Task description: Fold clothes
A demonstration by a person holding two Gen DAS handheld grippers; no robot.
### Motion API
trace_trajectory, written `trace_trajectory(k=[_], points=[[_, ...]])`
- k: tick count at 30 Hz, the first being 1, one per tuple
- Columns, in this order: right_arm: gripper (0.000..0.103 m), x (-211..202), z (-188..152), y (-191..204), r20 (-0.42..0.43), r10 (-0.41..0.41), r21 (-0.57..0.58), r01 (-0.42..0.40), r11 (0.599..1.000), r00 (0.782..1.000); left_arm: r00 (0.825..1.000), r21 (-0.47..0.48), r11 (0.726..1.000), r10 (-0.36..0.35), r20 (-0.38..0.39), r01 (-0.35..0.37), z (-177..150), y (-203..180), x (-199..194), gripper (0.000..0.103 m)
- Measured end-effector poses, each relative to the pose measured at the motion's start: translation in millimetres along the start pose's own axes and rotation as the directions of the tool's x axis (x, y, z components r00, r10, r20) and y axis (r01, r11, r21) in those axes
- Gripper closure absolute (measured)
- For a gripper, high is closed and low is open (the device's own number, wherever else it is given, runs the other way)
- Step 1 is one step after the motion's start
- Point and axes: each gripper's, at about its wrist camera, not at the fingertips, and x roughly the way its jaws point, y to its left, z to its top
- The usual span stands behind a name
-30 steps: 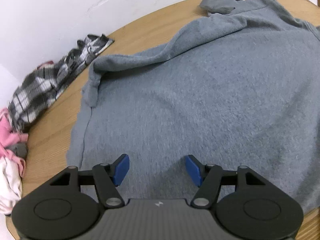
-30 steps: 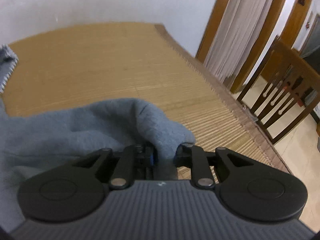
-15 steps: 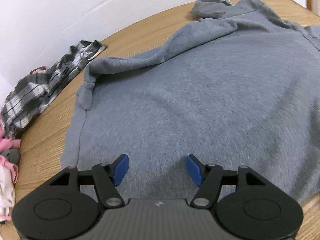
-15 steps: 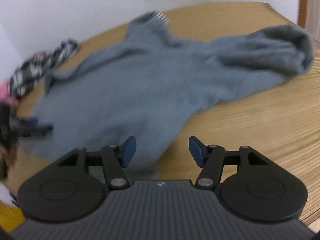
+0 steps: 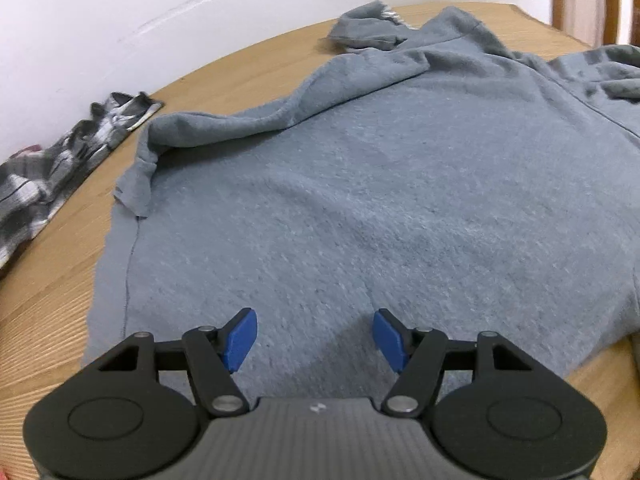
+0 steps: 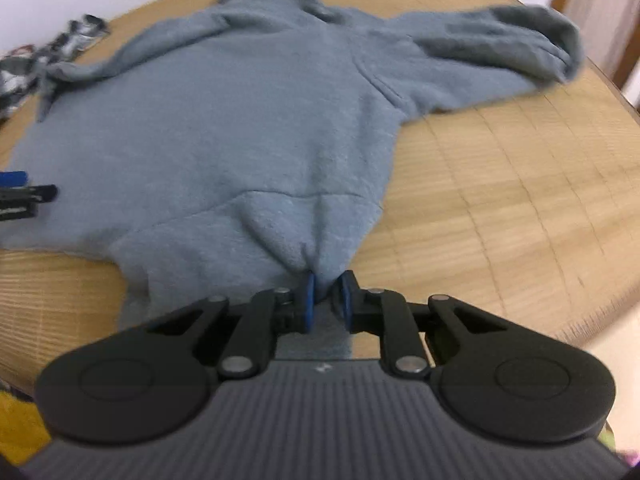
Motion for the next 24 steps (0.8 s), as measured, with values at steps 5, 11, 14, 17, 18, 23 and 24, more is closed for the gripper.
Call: trace_trajectory(k=[5, 11, 14, 17, 18, 23, 24], points=[[0.084, -19.3, -0.8, 13.3, 0.067, -0.174, -0.025, 0.176, 0.984, 0.982, 0.999, 0.049, 0.998, -0.049, 0.011, 0.049, -10.2, 4.9, -7.8, 0.036], [0.061, -37.0, 37.7, 51.6, 0.266, -0.078, -0.094, 0.106, 0.990, 0.961, 1.000, -0.039, 0.999, 0.011, 0.017, -0.010, 0.4, 50.6, -3.2, 0.036], [0.061, -8.7, 74.9, 87.9, 0.265, 0.106, -0.174, -0.061, 0.983, 0.958, 0.998, -0.057, 0.997, 0.056, 0.008, -0.055, 25.3, 71.9, 14.4, 0.036], [0.061, 35.0, 121.4, 126.3, 0.254, 0.204, -0.259, -0.137, 0.956, 0.945, 0.998, -0.070, 0.996, 0.059, 0.001, -0.059, 53.8, 78.6, 42.5, 0.036], [0.061, 50.7, 138.0, 137.0, 0.247, 0.228, -0.280, -0.156, 0.947, 0.942, 0.998, -0.061, 0.996, 0.058, 0.004, -0.058, 62.6, 77.8, 54.0, 0.037], [0.061, 119.9, 220.8, 164.3, 0.174, 0.316, -0.239, -0.271, 0.932, 0.933, 0.993, -0.038, 0.992, 0.117, 0.030, -0.116, 105.8, 80.0, 105.9, 0.036], [0.061, 126.8, 231.9, 170.7, 0.164, 0.324, -0.233, -0.283, 0.930, 0.932, 0.991, -0.049, 0.990, 0.133, 0.032, -0.132, 114.5, 86.0, 111.3, 0.036]])
